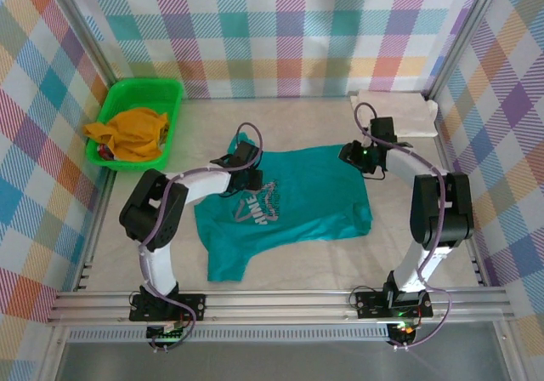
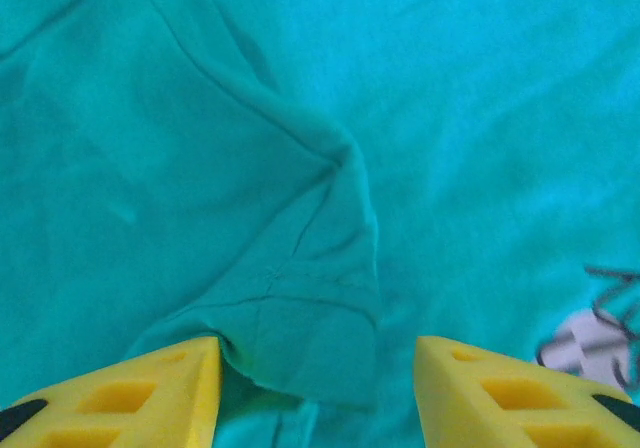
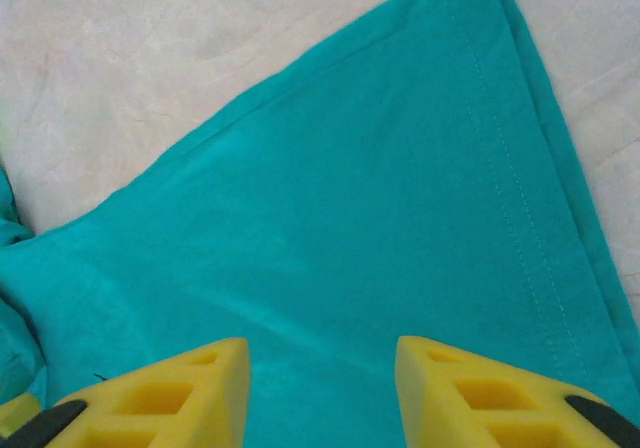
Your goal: Fold and stack the t-shirts
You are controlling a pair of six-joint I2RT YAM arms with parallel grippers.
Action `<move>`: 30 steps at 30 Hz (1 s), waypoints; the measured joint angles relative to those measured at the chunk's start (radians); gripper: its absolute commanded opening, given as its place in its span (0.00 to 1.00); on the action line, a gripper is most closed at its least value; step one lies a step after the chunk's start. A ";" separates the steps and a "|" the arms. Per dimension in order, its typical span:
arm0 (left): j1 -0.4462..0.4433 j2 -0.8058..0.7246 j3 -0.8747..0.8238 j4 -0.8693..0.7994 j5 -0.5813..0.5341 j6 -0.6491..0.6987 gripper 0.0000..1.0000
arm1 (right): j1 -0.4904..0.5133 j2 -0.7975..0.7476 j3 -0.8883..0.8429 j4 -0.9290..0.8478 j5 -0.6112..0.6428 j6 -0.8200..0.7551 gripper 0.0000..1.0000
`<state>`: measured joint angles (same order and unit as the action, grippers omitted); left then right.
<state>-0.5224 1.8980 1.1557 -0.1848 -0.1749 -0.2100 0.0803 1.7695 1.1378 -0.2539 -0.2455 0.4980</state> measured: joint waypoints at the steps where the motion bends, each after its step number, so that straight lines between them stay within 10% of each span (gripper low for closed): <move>1: 0.012 0.023 0.013 0.008 0.008 0.006 0.31 | -0.005 0.006 -0.004 0.011 -0.011 0.011 0.40; 8: 0.049 0.078 0.097 0.008 0.005 0.015 0.00 | -0.035 0.009 -0.024 0.056 -0.039 0.053 0.31; 20: 0.117 -0.092 0.020 -0.076 -0.129 -0.021 0.01 | -0.075 0.054 -0.073 0.114 -0.055 0.140 0.15; 25: 0.214 -0.105 0.022 -0.117 -0.169 -0.016 0.07 | -0.082 0.062 -0.081 0.122 -0.055 0.161 0.13; 30: 0.264 -0.062 0.103 -0.207 -0.234 -0.005 0.36 | -0.086 0.068 -0.081 0.122 -0.055 0.175 0.13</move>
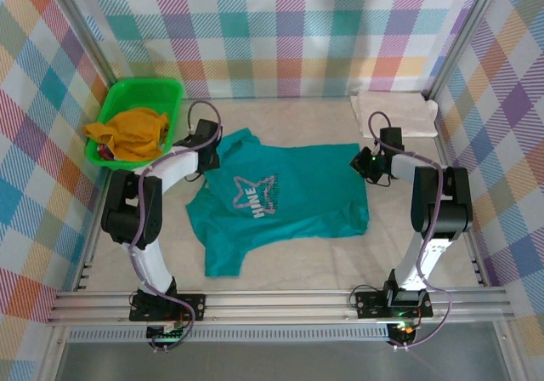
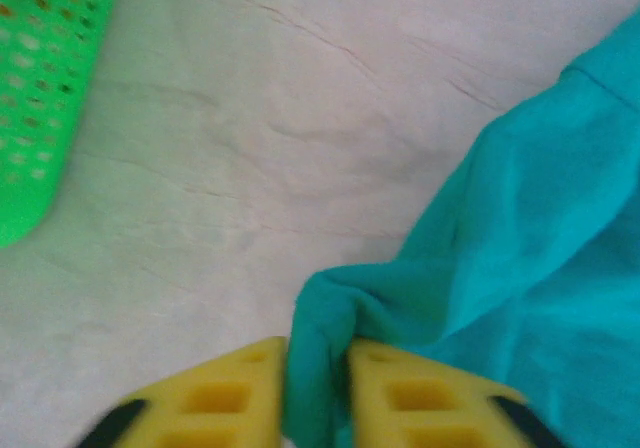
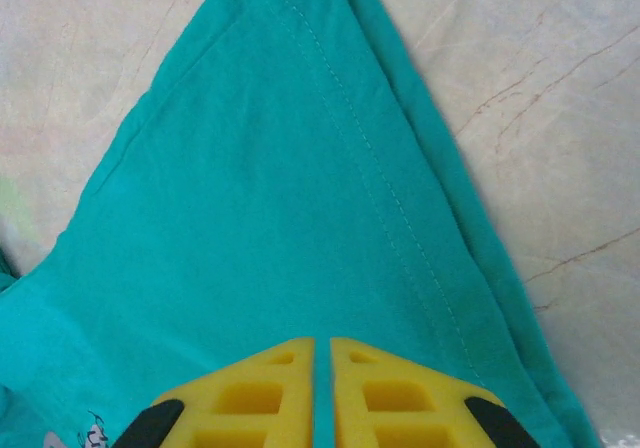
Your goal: Fold and stack the t-shirts
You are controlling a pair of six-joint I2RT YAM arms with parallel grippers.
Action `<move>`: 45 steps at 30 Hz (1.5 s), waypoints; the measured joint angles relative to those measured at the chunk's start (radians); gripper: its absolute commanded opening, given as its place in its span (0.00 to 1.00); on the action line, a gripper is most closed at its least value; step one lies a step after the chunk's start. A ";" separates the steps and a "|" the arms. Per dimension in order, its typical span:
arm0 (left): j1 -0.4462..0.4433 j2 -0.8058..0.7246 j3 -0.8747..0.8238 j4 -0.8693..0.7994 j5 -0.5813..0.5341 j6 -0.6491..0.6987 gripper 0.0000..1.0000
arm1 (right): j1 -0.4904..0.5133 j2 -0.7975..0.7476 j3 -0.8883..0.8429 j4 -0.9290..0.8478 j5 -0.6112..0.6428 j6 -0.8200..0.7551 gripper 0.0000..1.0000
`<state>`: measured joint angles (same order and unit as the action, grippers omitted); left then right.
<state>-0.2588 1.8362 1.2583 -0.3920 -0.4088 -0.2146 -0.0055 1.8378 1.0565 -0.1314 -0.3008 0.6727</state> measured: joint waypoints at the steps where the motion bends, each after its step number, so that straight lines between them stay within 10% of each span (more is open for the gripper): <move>1: 0.002 0.003 0.014 -0.010 -0.018 -0.001 0.41 | -0.002 0.000 0.000 0.002 0.000 0.001 0.13; 13: -0.026 -0.030 0.089 -0.050 0.097 0.005 0.37 | 0.021 -0.047 0.069 -0.059 -0.011 -0.077 0.05; 26: -0.012 0.538 0.757 -0.179 0.297 0.045 0.08 | 0.064 0.045 0.127 -0.044 -0.028 -0.059 0.00; 45: 0.164 0.745 1.043 -0.266 0.450 -0.123 0.00 | 0.064 -0.078 0.035 -0.008 -0.088 -0.014 0.00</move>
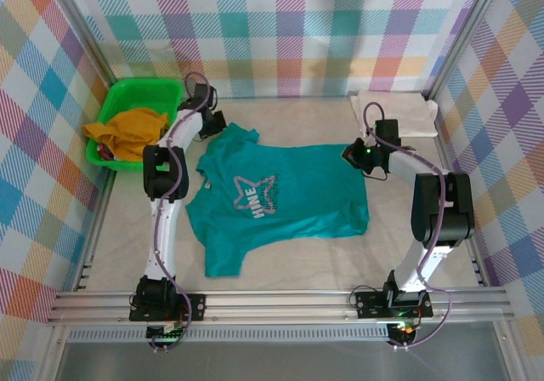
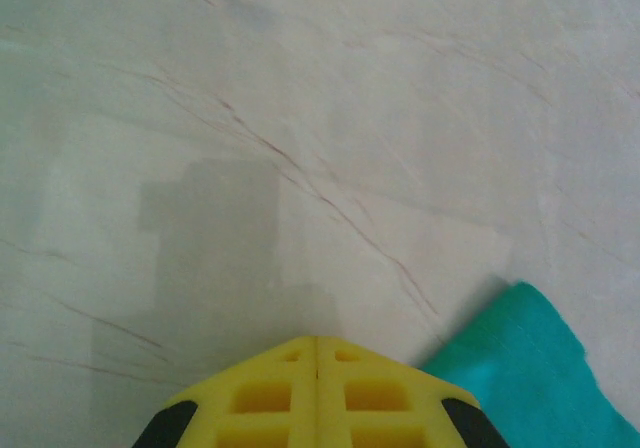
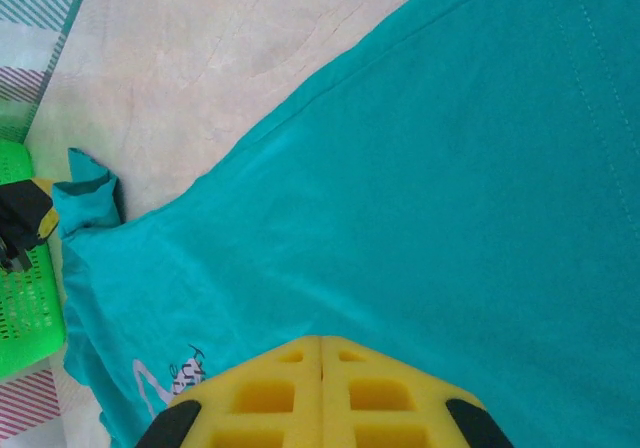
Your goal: Fold and stack the t-shirts
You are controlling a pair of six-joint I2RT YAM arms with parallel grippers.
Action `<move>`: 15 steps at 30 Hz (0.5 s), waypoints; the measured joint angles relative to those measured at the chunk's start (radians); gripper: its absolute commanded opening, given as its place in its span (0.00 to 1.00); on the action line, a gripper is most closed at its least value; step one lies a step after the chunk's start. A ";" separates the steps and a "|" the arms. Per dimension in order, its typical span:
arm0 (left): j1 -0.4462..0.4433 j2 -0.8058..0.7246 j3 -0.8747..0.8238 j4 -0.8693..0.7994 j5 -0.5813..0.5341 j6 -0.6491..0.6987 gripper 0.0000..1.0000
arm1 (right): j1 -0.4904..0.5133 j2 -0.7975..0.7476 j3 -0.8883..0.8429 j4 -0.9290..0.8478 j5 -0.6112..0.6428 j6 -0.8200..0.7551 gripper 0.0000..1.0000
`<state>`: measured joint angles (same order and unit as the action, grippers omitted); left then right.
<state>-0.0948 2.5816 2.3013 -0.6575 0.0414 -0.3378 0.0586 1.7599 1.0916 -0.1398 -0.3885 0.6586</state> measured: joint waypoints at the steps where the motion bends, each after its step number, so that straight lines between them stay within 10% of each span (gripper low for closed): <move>1: 0.009 0.000 0.002 -0.002 0.002 -0.006 0.00 | 0.000 -0.008 -0.003 -0.006 0.000 0.000 0.00; 10: 0.021 -0.275 -0.412 0.164 0.019 -0.050 0.02 | 0.000 -0.067 -0.003 -0.041 0.000 -0.021 0.00; 15: -0.027 -0.363 -0.360 0.167 0.078 -0.035 0.00 | 0.000 -0.067 -0.003 -0.054 0.001 -0.030 0.00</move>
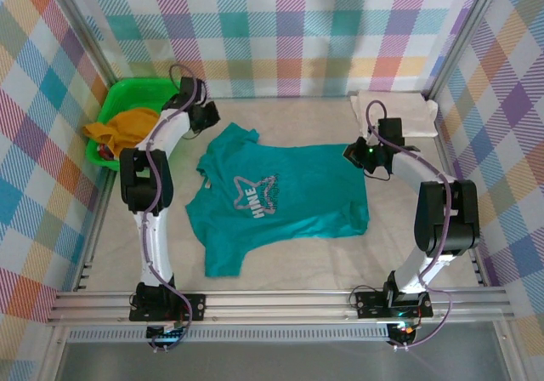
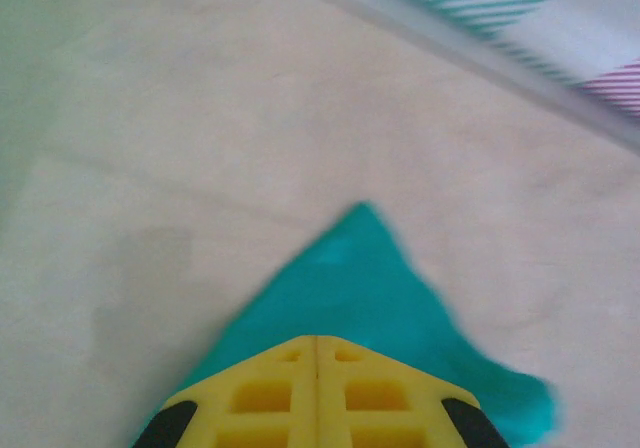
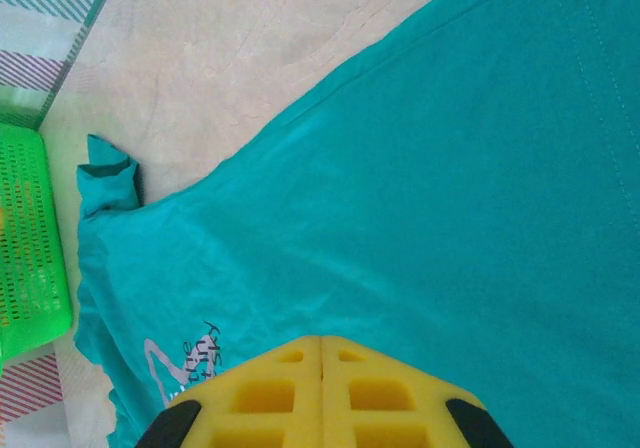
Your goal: Fold and stack the t-shirts
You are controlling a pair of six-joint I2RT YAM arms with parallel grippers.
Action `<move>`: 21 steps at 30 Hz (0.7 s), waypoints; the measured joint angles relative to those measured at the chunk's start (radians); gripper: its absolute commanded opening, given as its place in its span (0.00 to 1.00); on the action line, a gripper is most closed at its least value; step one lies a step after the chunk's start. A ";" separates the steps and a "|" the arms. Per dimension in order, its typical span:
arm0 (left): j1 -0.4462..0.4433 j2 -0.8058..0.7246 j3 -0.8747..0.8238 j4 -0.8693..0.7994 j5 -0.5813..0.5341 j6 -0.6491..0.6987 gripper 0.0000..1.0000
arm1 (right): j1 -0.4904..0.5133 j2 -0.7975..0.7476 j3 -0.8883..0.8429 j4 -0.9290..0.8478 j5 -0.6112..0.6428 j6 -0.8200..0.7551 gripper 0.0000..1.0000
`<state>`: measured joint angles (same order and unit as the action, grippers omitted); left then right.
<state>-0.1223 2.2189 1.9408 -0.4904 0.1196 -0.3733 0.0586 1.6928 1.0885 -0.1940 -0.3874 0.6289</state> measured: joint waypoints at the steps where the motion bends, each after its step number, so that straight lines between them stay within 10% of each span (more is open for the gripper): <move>1: -0.012 0.004 0.019 -0.002 0.007 0.003 0.00 | 0.000 0.000 0.000 -0.001 0.000 -0.001 0.00; 21: -0.076 0.372 0.387 -0.192 0.007 -0.097 0.00 | 0.000 -0.061 -0.071 0.047 0.005 -0.008 0.00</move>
<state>-0.1978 2.5908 2.3276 -0.6827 0.1265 -0.4698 0.0586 1.6314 1.0176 -0.1474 -0.3828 0.6205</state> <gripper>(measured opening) 0.051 0.057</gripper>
